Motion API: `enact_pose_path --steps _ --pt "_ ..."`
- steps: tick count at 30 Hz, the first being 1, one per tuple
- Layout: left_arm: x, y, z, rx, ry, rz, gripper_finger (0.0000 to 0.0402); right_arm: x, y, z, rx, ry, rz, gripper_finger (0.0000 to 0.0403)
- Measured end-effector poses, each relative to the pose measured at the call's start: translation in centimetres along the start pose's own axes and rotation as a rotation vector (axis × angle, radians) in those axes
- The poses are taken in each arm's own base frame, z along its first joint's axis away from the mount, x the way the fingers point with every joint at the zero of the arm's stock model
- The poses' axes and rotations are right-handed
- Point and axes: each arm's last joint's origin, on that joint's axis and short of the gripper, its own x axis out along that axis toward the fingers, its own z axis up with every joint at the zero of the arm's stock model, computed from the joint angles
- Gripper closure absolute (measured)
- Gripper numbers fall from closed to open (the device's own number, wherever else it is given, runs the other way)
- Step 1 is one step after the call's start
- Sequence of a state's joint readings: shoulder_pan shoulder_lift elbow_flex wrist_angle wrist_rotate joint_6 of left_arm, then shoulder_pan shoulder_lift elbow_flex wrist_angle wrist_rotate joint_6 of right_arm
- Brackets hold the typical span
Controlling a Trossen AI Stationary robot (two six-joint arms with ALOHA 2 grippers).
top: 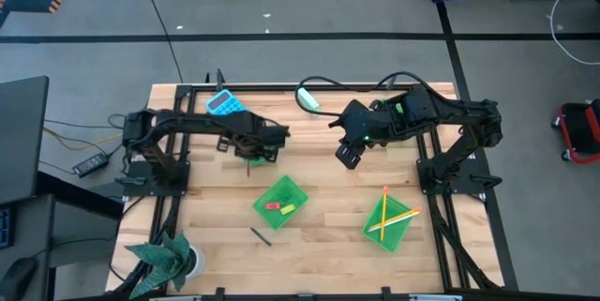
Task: Sort crayons/erasers/pens/pencils in bins
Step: Put the red crayon into the top left green bin
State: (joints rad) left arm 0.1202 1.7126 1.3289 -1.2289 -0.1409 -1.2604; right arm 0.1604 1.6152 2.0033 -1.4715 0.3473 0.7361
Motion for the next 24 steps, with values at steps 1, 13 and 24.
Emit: enact_pose_path --steps 1,13,24 --pt "0.1 0.1 0.5 0.001 -0.006 0.002 0.0373 0.0 0.0 0.0 0.007 0.000 0.001 0.0245" --pt "0.8 1.7 5.5 0.007 -0.053 -0.016 0.0370 -0.5 0.9 -0.8 0.037 0.003 0.023 0.0245" --pt "1.0 2.0 6.6 0.044 -0.131 0.002 0.0367 -0.5 0.9 -0.8 0.086 0.004 0.024 0.0245"
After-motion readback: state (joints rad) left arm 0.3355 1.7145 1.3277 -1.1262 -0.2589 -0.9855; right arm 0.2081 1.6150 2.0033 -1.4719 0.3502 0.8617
